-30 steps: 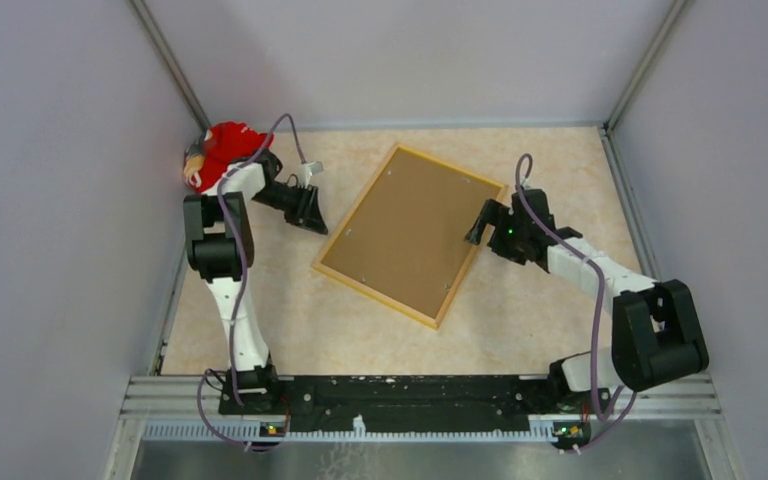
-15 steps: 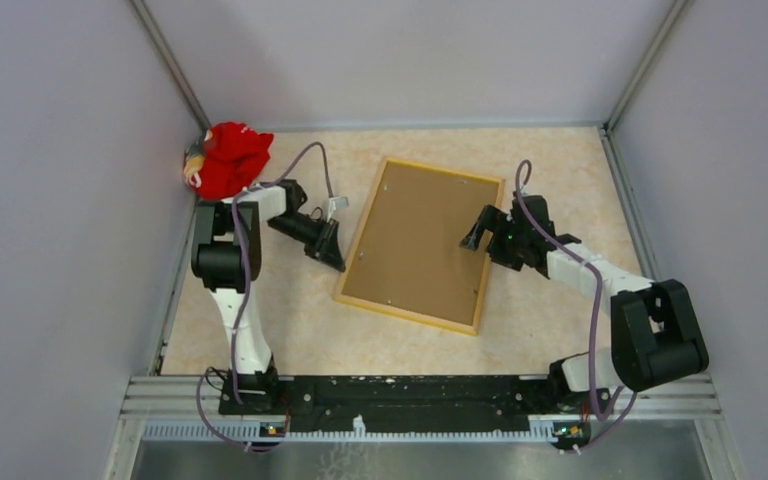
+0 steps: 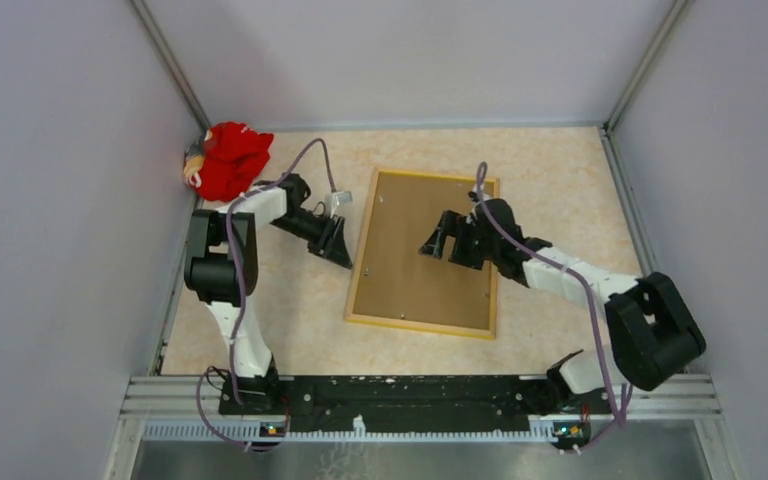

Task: Put the photo into the frame
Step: Adjust the photo frame at the center of the board, then install the photo frame at the center of the board.

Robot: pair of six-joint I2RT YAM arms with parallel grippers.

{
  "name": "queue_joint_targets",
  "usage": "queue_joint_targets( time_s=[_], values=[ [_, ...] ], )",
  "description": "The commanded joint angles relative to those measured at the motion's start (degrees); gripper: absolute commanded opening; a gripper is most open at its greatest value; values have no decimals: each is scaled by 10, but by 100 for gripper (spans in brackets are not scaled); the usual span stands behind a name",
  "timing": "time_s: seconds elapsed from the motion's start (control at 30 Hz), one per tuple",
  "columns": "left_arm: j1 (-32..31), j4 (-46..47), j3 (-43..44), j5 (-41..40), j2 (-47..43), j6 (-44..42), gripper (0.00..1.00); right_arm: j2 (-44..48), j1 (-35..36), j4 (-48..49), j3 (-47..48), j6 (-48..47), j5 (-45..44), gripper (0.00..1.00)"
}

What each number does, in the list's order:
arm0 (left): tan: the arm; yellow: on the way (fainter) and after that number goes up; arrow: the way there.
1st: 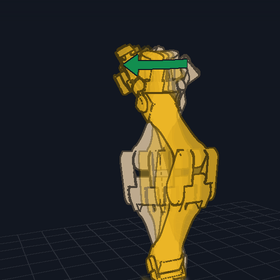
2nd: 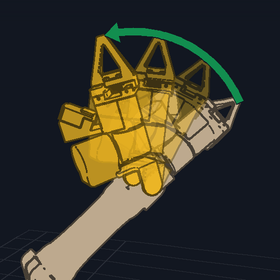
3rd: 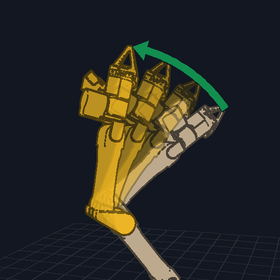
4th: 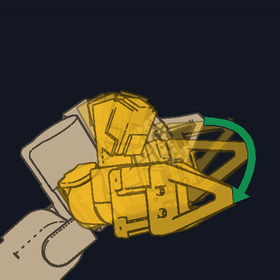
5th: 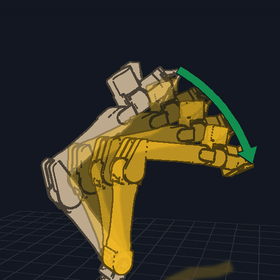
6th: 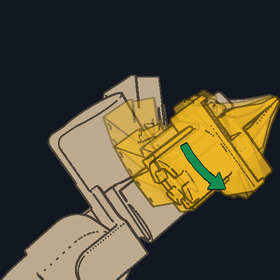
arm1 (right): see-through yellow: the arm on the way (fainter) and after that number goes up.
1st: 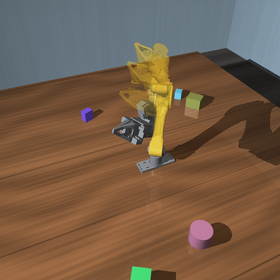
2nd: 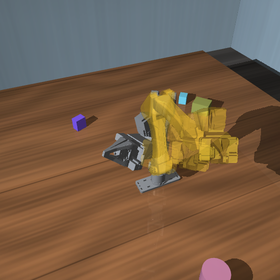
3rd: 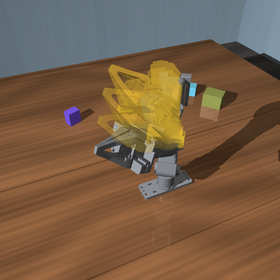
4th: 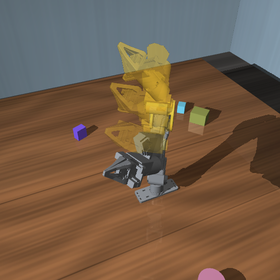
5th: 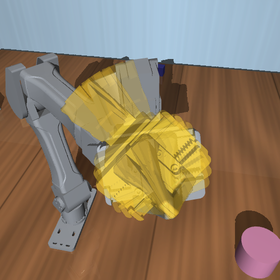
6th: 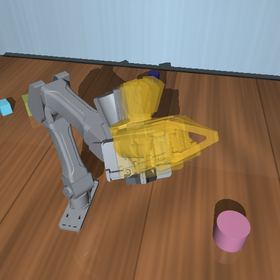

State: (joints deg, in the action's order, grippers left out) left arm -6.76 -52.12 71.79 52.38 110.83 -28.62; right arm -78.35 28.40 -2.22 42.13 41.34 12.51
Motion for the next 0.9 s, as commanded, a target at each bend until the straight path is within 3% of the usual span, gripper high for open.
queue_joint_targets(
  time_s=[0.0, 0.17, 0.4, 0.63, 0.87],
  values=[
    [-1, 39, 70, 39, 38, 57, 47, -77, 76, 113, 47, 40, 19, 91],
    [-6, 50, 106, 36, 83, 67, 46, -173, 138, 154, 105, 54, 19, 88],
    [-10, 61, 99, 26, 100, 69, 36, -263, 170, 190, 160, 73, 34, 85],
    [-14, 72, 94, 6, 109, 73, 26, -307, 188, 196, 186, 81, 50, 83],
    [-15, 77, 91, 5, 112, 80, 22, -328, 195, 206, 195, 94, 57, 82]
  ],
)
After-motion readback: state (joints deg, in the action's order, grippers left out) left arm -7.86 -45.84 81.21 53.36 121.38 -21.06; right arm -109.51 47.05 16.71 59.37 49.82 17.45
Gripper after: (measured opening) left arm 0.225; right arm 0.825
